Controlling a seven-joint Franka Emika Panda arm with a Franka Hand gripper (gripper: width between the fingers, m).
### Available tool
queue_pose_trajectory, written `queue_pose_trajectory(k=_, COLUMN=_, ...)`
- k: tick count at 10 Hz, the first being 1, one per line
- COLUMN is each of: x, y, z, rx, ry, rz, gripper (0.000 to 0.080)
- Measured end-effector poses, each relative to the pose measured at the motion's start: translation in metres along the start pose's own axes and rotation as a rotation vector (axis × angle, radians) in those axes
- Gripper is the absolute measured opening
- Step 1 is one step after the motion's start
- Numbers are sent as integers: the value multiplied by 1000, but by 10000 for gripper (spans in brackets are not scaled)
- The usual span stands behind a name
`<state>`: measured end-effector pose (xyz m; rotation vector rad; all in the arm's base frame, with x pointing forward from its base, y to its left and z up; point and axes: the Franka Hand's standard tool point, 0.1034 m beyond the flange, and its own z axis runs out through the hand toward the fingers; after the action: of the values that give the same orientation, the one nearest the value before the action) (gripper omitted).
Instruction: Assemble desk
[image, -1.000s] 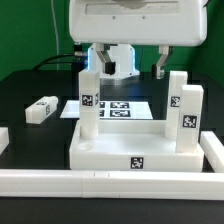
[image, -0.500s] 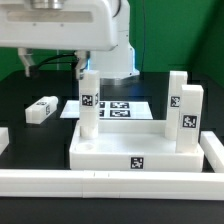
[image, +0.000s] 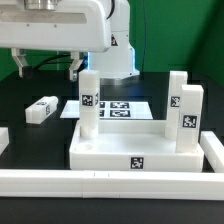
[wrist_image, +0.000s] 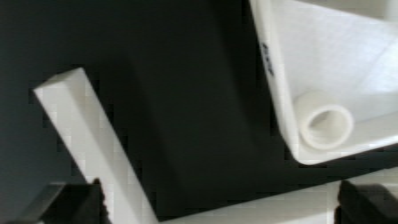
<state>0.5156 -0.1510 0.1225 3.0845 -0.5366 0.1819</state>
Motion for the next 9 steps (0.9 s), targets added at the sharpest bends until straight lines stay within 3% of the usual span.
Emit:
queue_pose_trajectory(k=2, x=-21, y=45, z=12, rx=2, ry=-4, rz=-8, gripper=649)
queue_pose_trajectory(k=3, x=-17, y=66, z=10, rx=-4, ry=4, rz=-4, gripper=649)
queue_pose_trajectory(k=4, x=-28, y=74, z=20, rx=-24, ry=24, rz=14, gripper=649)
queue_pose_trajectory(k=5, x=-42, y=68, z=28, rx=-19, ry=-18, rz=18, gripper=649)
queue_pose_trajectory(k=6, x=-34, y=69, z=24, rx=-19, ry=-3, rz=18, gripper=649)
queue_pose_trajectory(k=7, x=-35, y=69, z=25, rx=-16, ry=-15, rz=22, gripper=649)
queue_pose_trajectory(k=8, x=-42, y=60, z=27, rx=19, ry=-111, rz=20, gripper=649)
queue_pose_trajectory(k=9, x=-34, y=56, z=22, rx=42, ry=-195, rz=-11, gripper=649)
